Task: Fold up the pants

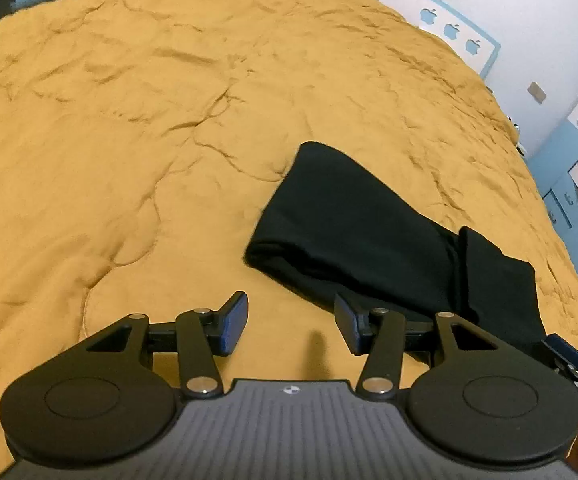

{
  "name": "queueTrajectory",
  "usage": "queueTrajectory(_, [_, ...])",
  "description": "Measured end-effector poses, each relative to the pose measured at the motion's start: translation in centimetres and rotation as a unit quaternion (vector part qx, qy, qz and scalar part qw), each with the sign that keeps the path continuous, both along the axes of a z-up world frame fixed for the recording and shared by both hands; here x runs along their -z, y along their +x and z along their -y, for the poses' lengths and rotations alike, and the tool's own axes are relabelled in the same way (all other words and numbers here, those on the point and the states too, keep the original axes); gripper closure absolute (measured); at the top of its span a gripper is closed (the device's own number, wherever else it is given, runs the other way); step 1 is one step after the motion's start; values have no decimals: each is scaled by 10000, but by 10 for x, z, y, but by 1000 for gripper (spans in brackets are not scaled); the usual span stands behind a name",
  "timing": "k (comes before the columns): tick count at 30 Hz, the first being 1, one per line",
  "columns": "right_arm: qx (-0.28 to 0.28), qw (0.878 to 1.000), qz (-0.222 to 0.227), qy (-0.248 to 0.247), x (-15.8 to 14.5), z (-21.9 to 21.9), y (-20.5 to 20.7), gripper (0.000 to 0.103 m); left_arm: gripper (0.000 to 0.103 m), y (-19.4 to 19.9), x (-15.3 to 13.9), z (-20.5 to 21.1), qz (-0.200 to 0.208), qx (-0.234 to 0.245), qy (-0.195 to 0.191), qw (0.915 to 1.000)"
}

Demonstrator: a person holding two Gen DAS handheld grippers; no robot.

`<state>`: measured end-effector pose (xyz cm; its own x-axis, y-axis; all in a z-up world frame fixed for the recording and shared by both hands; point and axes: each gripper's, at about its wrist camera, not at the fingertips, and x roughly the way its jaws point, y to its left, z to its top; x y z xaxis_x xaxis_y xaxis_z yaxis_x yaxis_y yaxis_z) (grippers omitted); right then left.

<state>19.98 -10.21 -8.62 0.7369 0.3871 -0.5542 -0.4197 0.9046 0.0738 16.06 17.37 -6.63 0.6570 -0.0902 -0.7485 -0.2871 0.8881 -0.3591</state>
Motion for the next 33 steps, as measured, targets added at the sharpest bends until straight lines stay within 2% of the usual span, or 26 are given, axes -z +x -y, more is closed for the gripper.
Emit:
queueTrajectory(7, [210,9997,126,41,7,-34,24,58,41,12,20,-11,1,2,-244,9997])
queueTrajectory(12, [583,9982,98,92,29,-44,41,56,29,19,29,-14,172,20,-452,9988])
queueTrajectory(15, [551,9985,-70,17,54,-47,46,53,22,23,39,-17,276,16,-660,9974])
queueTrajectory(19, [537,9985,16,135,63,-44,43,53,21,33,49,-27,394,-123,-1020,9939])
queueTrajectory(24, [533,9985,-20,152,66,-44,45,52,21,43,63,-42,648,-497,-1781,9806])
queueTrajectory(28, [536,9985,-1,124,67,-44,44,52,30,52,71,-45,747,-600,-2107,9728])
queueTrajectory(31, [543,9984,5,134,68,-43,43,52,44,57,75,-46,745,-608,-2166,9715])
queueTrajectory(33, [547,9984,6,138,68,-43,43,52,74,58,80,-48,724,-652,-2274,9689])
